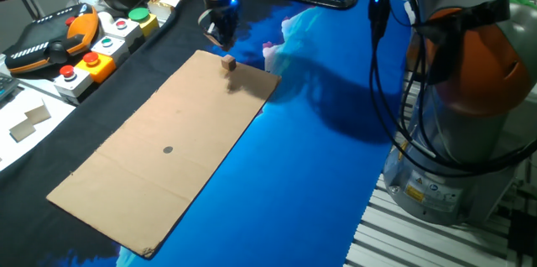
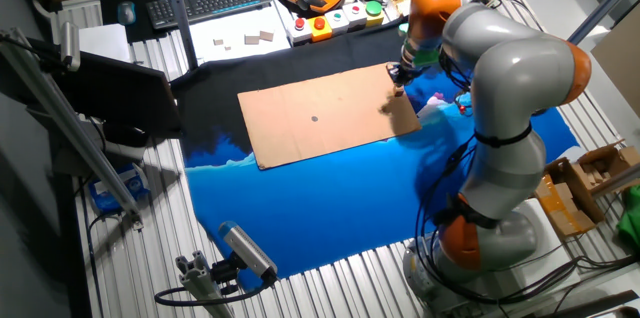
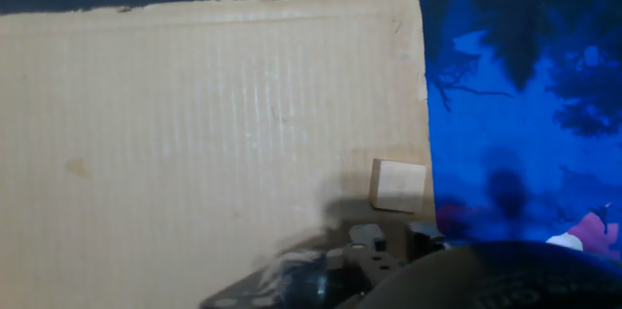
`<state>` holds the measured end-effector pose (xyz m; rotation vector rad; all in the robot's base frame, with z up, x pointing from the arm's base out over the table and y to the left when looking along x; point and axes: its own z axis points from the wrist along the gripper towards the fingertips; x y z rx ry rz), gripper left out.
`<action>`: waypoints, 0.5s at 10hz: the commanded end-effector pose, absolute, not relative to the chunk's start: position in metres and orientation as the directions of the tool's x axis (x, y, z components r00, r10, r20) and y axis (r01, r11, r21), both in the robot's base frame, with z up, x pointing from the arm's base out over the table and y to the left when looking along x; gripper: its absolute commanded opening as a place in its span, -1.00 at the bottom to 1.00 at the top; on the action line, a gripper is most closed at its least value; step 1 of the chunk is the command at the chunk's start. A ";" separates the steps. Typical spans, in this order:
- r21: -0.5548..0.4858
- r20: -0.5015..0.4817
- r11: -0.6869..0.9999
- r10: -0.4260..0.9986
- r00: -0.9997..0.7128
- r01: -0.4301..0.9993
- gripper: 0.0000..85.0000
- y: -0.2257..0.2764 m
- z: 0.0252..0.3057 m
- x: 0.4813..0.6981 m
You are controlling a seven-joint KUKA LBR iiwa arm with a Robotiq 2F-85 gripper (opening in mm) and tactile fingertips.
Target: Grab the block and place it at the designated location
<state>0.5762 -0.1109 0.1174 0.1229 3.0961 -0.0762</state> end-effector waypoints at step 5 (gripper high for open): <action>-0.054 -0.042 0.992 0.115 -0.992 0.117 0.45 -0.122 0.095 0.583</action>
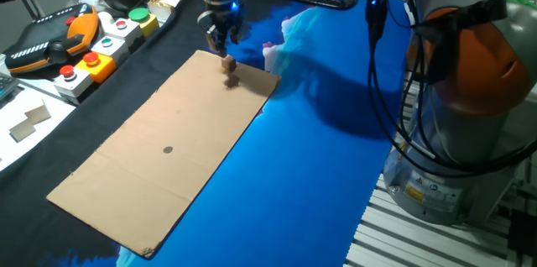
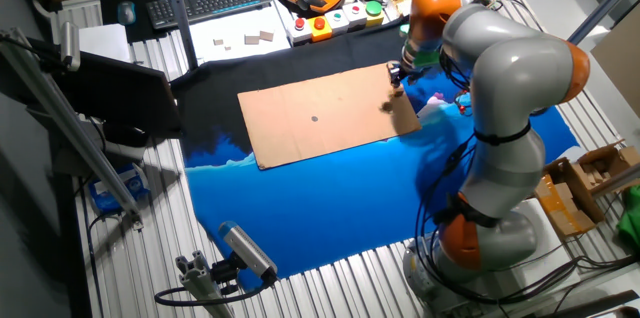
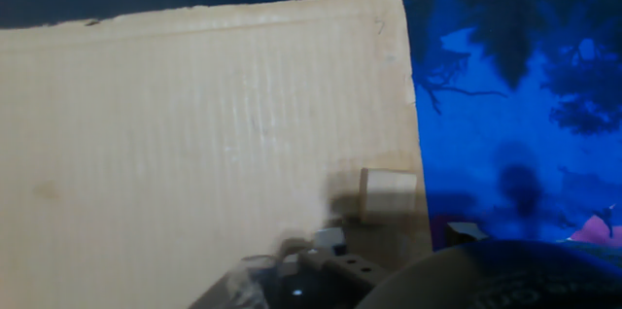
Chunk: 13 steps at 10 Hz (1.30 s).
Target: Grab the block and place it at the designated location
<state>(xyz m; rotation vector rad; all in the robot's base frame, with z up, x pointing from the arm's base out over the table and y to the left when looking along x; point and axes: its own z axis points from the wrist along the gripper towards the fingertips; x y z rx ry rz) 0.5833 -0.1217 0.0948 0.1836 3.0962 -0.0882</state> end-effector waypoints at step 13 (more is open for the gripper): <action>-0.021 -0.029 0.993 0.118 -0.993 0.119 0.40 -0.132 0.051 0.594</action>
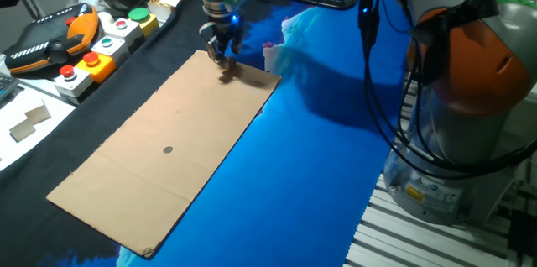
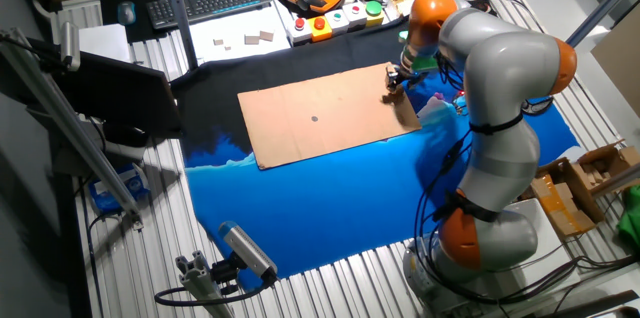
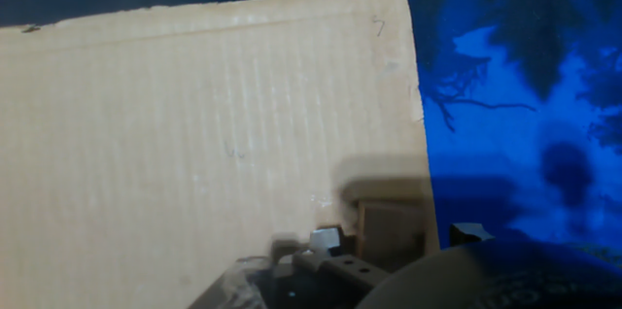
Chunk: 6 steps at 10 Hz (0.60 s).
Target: Grab the block and place it at the designated location
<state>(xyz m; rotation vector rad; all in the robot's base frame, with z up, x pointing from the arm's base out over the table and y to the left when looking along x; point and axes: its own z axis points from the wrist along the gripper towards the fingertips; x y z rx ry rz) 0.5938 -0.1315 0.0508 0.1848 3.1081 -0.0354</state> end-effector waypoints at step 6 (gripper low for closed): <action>-0.026 -0.027 0.990 0.135 -0.990 0.136 0.21 -0.132 0.047 0.594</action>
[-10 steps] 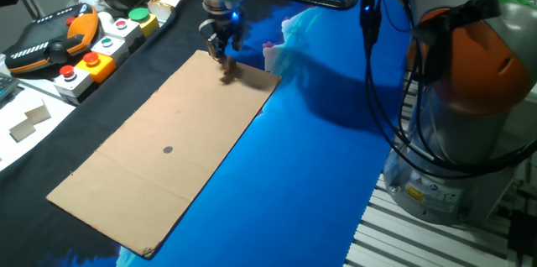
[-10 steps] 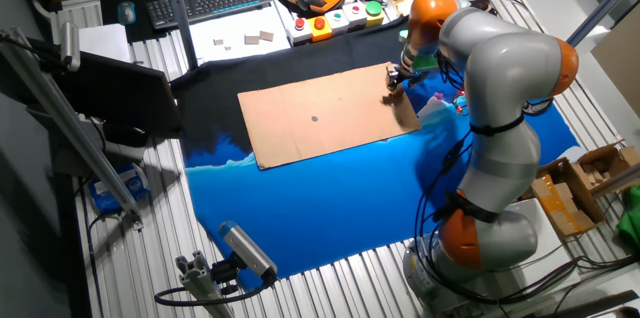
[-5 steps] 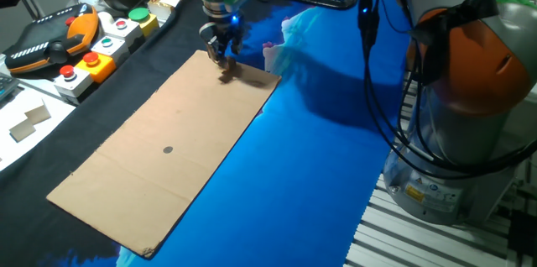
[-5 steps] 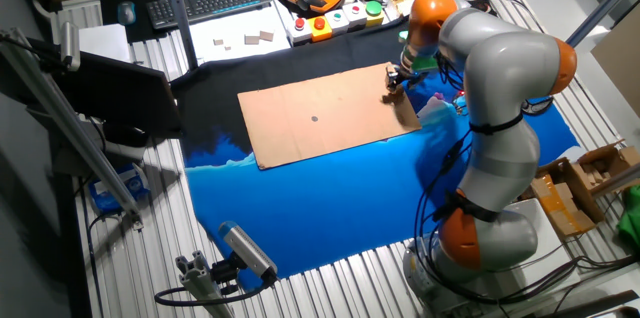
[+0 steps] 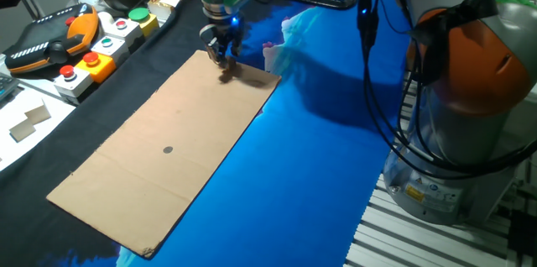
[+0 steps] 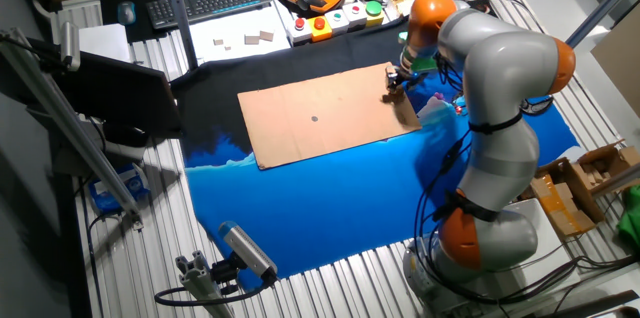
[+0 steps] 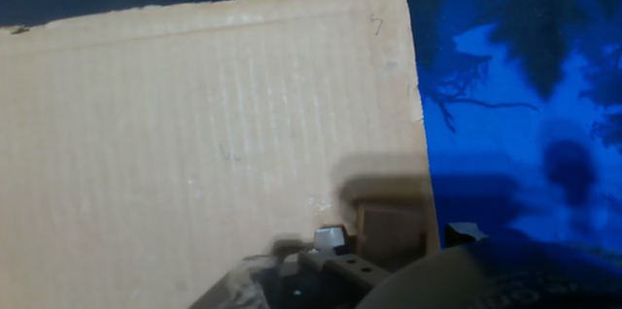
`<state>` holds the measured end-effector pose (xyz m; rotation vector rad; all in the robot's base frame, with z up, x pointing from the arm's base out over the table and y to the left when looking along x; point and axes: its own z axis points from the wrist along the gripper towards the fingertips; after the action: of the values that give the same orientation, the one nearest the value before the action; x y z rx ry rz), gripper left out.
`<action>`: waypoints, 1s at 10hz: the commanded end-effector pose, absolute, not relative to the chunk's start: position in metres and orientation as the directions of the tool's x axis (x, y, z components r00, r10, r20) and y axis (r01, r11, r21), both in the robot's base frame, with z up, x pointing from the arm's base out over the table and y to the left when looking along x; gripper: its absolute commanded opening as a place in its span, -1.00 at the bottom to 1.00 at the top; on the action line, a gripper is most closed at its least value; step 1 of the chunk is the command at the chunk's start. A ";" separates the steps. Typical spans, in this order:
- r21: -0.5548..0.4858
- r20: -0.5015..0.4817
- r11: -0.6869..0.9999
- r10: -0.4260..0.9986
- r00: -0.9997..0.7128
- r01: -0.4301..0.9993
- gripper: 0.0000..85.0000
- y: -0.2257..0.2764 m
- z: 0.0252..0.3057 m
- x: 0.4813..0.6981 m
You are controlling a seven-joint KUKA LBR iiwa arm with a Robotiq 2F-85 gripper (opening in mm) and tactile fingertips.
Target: Grab the block and place it at the designated location
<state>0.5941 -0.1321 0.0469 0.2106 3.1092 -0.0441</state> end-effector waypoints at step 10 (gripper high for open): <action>-0.030 -0.021 0.994 0.103 -0.994 0.104 -0.98 -0.110 0.069 0.598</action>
<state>0.5974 -0.1097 0.0692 0.1608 3.1174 -0.0485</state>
